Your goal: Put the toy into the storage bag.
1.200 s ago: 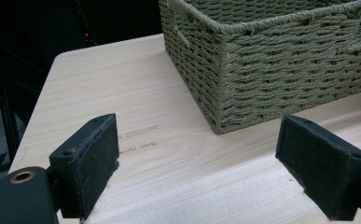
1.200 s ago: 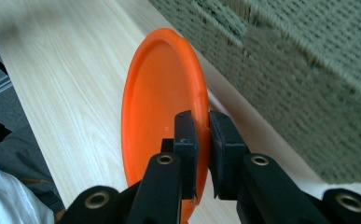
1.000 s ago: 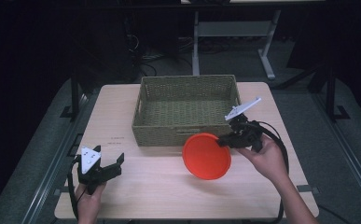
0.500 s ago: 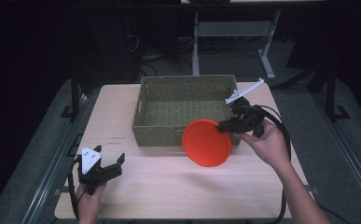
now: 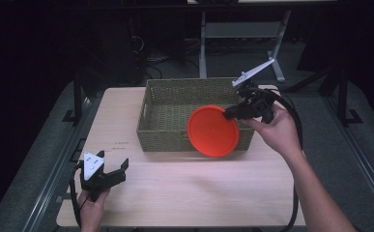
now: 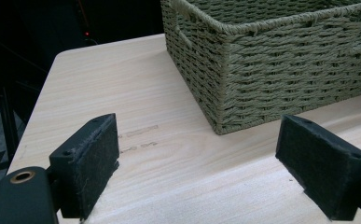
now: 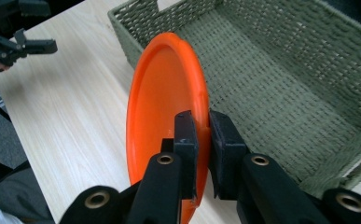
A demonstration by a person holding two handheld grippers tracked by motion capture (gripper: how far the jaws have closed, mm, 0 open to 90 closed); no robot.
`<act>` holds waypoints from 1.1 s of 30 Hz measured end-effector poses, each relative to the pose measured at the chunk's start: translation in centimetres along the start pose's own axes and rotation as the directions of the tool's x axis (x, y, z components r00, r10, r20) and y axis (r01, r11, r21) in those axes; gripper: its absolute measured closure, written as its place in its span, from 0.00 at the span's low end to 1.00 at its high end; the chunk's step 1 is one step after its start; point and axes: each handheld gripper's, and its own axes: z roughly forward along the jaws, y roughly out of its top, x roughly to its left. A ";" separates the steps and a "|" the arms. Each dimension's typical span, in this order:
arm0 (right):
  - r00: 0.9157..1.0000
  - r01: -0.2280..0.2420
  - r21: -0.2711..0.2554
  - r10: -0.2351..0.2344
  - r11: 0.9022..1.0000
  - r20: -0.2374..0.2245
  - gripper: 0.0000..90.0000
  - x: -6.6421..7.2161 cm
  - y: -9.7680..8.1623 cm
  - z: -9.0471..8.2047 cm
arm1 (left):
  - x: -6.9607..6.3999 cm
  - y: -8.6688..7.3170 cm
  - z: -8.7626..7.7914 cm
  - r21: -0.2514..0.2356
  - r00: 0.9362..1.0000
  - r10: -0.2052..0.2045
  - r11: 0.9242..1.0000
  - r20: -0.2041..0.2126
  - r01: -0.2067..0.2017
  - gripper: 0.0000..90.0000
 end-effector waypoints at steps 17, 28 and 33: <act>0.999 -0.028 -0.005 0.028 1.000 0.046 0.91 -1.9 3.0 -1.3 | -0.2 0.0 0.0 0.004 1.000 0.009 1.000 0.003 -0.009 0.14; 0.995 -0.072 -0.003 0.072 0.997 0.067 0.91 -3.6 4.6 -0.9 | -0.1 0.0 0.0 0.006 1.000 0.007 1.000 0.003 -0.007 0.14; 0.991 -0.104 -0.012 0.105 0.995 0.079 0.91 -4.4 4.7 -0.4 | -0.1 0.0 0.1 0.003 1.000 0.005 1.000 0.002 -0.005 0.14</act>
